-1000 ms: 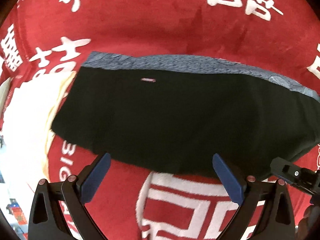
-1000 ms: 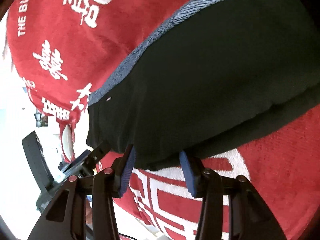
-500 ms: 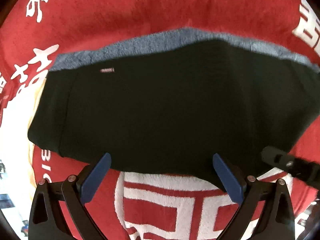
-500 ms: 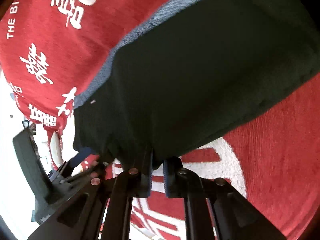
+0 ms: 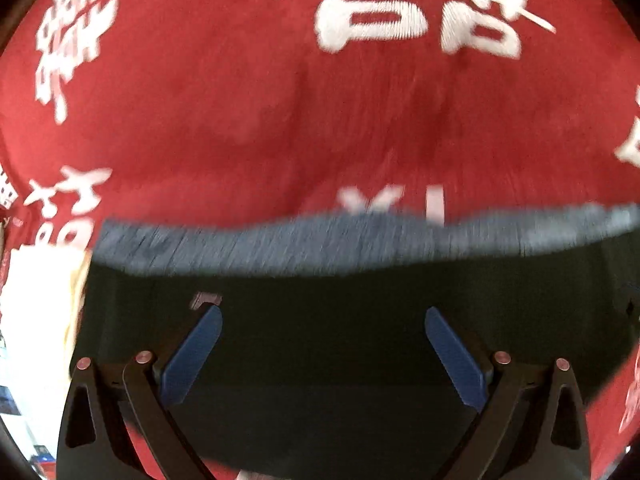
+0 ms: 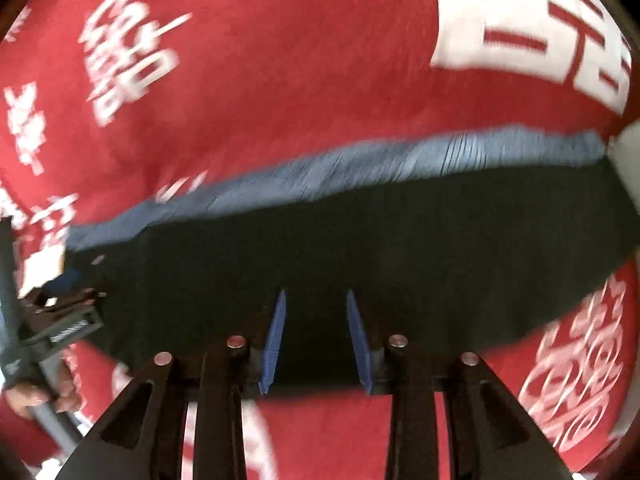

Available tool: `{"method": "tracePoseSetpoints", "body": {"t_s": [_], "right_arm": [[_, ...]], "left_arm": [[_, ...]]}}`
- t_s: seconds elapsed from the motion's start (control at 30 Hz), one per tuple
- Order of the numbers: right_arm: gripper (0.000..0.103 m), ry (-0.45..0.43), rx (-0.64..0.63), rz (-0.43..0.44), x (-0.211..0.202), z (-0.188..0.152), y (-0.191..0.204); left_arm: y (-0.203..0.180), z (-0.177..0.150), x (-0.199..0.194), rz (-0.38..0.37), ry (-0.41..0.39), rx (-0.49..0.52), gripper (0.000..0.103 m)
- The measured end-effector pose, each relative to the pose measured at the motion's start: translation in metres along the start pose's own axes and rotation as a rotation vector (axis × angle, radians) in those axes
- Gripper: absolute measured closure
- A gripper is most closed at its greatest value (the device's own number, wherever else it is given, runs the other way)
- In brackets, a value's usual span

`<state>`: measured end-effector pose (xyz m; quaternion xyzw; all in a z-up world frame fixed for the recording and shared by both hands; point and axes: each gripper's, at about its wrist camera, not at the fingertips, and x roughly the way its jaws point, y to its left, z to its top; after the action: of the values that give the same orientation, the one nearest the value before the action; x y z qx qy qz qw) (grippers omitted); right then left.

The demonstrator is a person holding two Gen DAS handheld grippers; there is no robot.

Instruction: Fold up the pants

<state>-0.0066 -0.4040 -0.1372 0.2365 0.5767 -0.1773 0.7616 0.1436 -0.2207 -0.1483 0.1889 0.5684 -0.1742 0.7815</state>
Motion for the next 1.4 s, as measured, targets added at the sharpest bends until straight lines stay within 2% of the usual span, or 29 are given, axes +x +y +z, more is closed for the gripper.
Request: {"method": "tracePoseSetpoints", "body": {"t_s": [0.07, 0.2, 0.3, 0.4, 0.47, 0.5, 0.53, 0.6, 0.7, 0.8, 0.9, 1.0, 1.1, 1.27, 1.4], "right_arm": [[0.067, -0.004, -0.01, -0.049, 0.015, 0.019, -0.004], [0.067, 0.028, -0.04, -0.126, 0.041, 0.035, -0.013], [0.067, 0.001, -0.073, -0.115, 0.044, 0.04, -0.029], [0.067, -0.006, -0.08, -0.11, 0.041, 0.047, -0.038], [0.059, 0.0, -0.045, -0.109, 0.033, 0.047, -0.043], [0.05, 0.0, -0.027, -0.116, 0.027, 0.046, -0.047], [0.045, -0.005, -0.006, -0.107, 0.018, 0.041, -0.051], [0.044, -0.005, 0.014, -0.082, 0.004, 0.028, -0.056], [0.038, 0.02, 0.036, -0.062, -0.015, 0.002, -0.063], [0.036, 0.053, 0.088, -0.033, -0.031, -0.03, -0.072], [0.035, 0.089, 0.153, -0.018, -0.045, -0.07, -0.09], [0.035, 0.131, 0.224, -0.01, -0.054, -0.109, -0.104], [0.035, 0.169, 0.276, -0.004, -0.064, -0.135, -0.117], [0.035, 0.166, 0.312, -0.006, -0.09, -0.157, -0.131], [0.034, 0.148, 0.337, -0.014, -0.108, -0.16, -0.14]], "left_arm": [[-0.007, 0.015, 0.015, 0.038, -0.01, -0.003, 0.001], [-0.001, 0.028, 0.056, 0.144, 0.045, -0.047, 0.0], [0.018, 0.032, 0.065, 0.144, 0.058, -0.107, 0.0], [0.029, 0.034, 0.057, 0.171, 0.074, -0.096, 0.0], [0.03, 0.024, 0.041, 0.131, 0.067, -0.095, 0.0], [0.028, 0.02, 0.032, 0.104, 0.067, -0.088, 0.0], [0.022, 0.011, 0.02, 0.07, 0.066, -0.072, 0.0], [0.007, -0.006, -0.001, 0.014, 0.07, -0.039, 0.0], [-0.025, -0.035, -0.023, -0.068, 0.105, 0.006, 0.0], [-0.054, -0.062, -0.036, -0.132, 0.166, 0.034, 0.0], [-0.079, -0.086, -0.049, -0.16, 0.21, 0.061, 0.0], [-0.103, -0.108, -0.065, -0.166, 0.249, 0.112, 0.0], [-0.116, -0.125, -0.079, -0.16, 0.275, 0.168, 0.0], [-0.137, -0.138, -0.103, -0.143, 0.292, 0.222, 0.0], [-0.152, -0.135, -0.121, -0.141, 0.278, 0.243, 0.0]]}}
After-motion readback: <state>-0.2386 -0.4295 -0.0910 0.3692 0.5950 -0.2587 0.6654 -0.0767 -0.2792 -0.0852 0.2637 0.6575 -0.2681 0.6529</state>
